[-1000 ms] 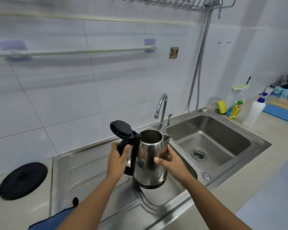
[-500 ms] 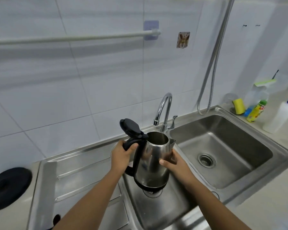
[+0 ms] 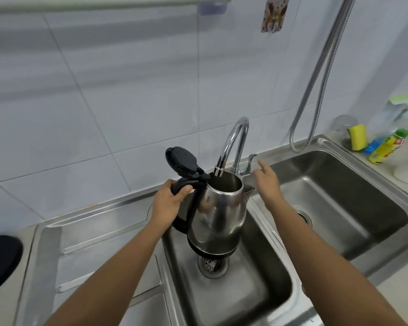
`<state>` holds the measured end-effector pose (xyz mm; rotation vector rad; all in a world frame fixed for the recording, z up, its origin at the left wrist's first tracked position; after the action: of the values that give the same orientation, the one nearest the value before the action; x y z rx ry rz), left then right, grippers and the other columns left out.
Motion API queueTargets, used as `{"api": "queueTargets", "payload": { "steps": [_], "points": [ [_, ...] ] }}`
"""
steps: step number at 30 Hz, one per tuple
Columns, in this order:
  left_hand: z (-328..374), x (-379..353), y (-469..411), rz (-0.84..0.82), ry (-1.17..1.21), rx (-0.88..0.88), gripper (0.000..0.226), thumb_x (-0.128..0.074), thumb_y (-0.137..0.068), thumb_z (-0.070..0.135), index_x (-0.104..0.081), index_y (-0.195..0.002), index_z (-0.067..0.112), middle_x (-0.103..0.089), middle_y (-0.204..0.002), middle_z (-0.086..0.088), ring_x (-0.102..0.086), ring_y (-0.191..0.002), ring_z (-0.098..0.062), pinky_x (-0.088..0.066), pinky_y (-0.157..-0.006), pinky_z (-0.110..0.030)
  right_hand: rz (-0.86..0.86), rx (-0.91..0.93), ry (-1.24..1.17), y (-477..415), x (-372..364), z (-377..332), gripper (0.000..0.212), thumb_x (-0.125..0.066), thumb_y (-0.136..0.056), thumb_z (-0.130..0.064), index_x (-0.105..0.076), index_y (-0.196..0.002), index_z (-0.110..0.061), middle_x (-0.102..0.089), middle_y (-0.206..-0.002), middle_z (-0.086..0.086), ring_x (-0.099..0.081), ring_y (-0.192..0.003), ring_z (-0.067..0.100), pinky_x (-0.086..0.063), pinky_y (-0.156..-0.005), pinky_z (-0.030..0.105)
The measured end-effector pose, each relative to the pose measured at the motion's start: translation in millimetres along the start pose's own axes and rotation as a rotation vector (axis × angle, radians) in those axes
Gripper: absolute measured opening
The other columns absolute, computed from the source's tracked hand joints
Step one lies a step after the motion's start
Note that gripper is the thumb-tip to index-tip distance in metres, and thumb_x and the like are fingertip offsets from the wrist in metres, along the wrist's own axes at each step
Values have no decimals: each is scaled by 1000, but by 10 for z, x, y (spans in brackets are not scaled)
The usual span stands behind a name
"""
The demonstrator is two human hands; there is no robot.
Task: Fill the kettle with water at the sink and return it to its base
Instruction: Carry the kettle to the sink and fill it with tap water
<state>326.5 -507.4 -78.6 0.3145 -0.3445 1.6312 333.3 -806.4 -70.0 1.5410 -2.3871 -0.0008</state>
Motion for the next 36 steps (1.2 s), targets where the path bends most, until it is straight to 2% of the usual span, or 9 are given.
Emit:
{"api": "queueTargets", "payload": {
  "steps": [1, 3, 6, 23, 27, 29, 32, 34, 36],
  "points": [
    [-11, -14, -14, 1, -4, -5, 34, -65, -78, 57, -55, -83, 25, -65, -79, 0, -67, -78, -28, -49, -72, -41, -2, 5, 25, -96, -45, -22, 56, -47, -98, -7, -40, -154, -14, -51, -129, 4, -53, -100, 13, -40, -87, 17],
    [-29, -25, -18, -3, 3, -5, 38, -64, -75, 62, -54, -83, 26, -65, -80, 0, -67, -78, -27, -50, -73, -41, -14, 30, 90, -258, -128, -64, 61, -48, -99, -8, -34, -157, -16, -45, -149, 4, -51, -125, 22, -38, -103, 28],
    [-64, -7, -18, 7, 14, 5, 53, -58, -64, 76, -55, -82, 27, -65, -81, 0, -67, -77, -26, -52, -75, -45, -60, 81, 169, -425, -242, -119, 67, -46, -99, -5, -23, -161, -15, -20, -168, 2, -26, -152, 23, -23, -123, 39],
    [-104, 121, 32, 17, 20, 12, 42, -62, -71, 66, -56, -83, 27, -64, -76, 1, -66, -74, -26, -48, -67, -36, 7, 229, 403, -222, -172, 257, 65, -47, -95, -2, -31, -157, -15, -28, -165, 4, -32, -149, 25, -29, -115, 37],
    [-98, 161, 68, 15, 9, 17, 43, -63, -73, 66, -56, -85, 24, -65, -78, 2, -66, -76, -25, -48, -68, -34, -35, 266, 459, -22, -136, 425, 69, -45, -95, 0, -26, -160, -13, -23, -168, 4, -23, -153, 24, -23, -120, 38],
    [-111, 166, 72, 15, -12, 17, 39, -63, -77, 60, -57, -87, 23, -65, -79, 2, -66, -75, -24, -47, -65, -31, -32, 241, 377, 75, -92, 442, 68, -49, -98, -7, -23, -161, -15, -22, -168, 2, -21, -153, 20, -20, -120, 33],
    [-147, 175, 86, 19, -48, 18, 37, -64, -81, 53, -58, -90, 18, -66, -78, 1, -66, -74, -22, -44, -61, -27, 20, 45, -5, 424, 10, 593, 63, -55, -101, -36, -30, -158, -24, -32, -164, 0, -32, -148, 17, -27, -115, 29],
    [-165, 180, 103, 23, -40, 23, 38, -64, -82, 51, -59, -92, 15, -66, -79, 0, -65, -74, -23, -43, -60, -26, -20, -27, -225, 827, -50, 706, 72, -54, -90, -65, -40, -153, -30, -43, -156, -10, -39, -143, 12, -30, -115, 33],
    [-162, 174, 121, 26, -27, 27, 39, -64, -83, 50, -60, -94, 13, -66, -80, -1, -66, -75, -24, -44, -61, -26, -158, -4, -297, 1191, -207, 745, 85, -60, -74, -80, -47, -146, -36, -54, -143, -24, -48, -136, 0, -37, -113, 31]
  ]
}}
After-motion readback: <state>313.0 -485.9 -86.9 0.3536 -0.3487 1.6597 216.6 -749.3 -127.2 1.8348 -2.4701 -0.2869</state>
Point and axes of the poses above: each hand's wrist, its own y-axis away from the middle knuckle, its own x-axis out of the back of the hand, z = x × y, the point moved 7 cm from there along -y, towards the middle knuckle
